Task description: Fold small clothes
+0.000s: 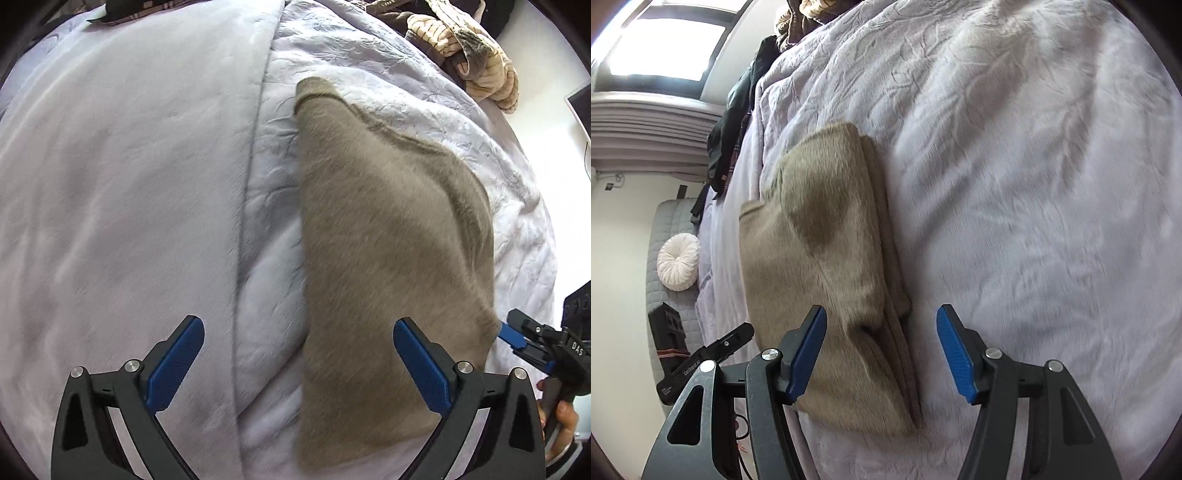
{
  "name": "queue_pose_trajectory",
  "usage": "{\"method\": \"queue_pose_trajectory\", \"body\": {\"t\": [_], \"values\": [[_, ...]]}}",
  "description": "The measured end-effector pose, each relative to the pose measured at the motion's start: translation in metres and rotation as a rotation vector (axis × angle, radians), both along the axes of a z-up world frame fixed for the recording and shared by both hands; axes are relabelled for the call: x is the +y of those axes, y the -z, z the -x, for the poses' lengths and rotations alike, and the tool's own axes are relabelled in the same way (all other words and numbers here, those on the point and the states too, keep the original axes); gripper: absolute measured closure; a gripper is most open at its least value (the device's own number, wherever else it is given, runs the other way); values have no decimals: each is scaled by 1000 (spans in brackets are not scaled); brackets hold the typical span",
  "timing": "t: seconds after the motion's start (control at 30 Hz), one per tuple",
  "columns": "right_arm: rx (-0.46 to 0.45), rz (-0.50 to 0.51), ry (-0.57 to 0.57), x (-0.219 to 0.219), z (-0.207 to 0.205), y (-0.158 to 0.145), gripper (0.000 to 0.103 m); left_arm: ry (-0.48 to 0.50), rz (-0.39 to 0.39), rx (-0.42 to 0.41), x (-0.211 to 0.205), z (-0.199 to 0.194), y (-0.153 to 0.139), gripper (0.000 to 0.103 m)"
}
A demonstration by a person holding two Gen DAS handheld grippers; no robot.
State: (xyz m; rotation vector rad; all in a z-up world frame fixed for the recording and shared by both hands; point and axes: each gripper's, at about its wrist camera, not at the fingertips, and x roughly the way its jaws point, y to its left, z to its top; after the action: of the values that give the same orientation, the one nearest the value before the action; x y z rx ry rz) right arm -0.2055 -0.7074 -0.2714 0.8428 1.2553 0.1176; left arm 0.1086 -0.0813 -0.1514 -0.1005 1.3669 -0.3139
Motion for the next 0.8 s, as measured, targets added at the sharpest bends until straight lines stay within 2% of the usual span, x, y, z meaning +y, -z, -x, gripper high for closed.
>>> {"method": "queue_pose_trajectory", "body": {"t": [0.2, 0.4, 0.63, 0.8], "values": [[10, -27, -52, 6, -24, 15, 36, 9, 26, 7, -21, -17, 11, 0], [29, -99, -83, 10, -38, 39, 35, 29, 57, 32, -33, -22, 25, 0], [27, -190, -151, 16, -52, 46, 30, 35, 93, 39, -40, -26, 34, 0], [26, -188, -211, 30, -57, 44, 30, 35, 117, 46, -43, -30, 39, 0]]}}
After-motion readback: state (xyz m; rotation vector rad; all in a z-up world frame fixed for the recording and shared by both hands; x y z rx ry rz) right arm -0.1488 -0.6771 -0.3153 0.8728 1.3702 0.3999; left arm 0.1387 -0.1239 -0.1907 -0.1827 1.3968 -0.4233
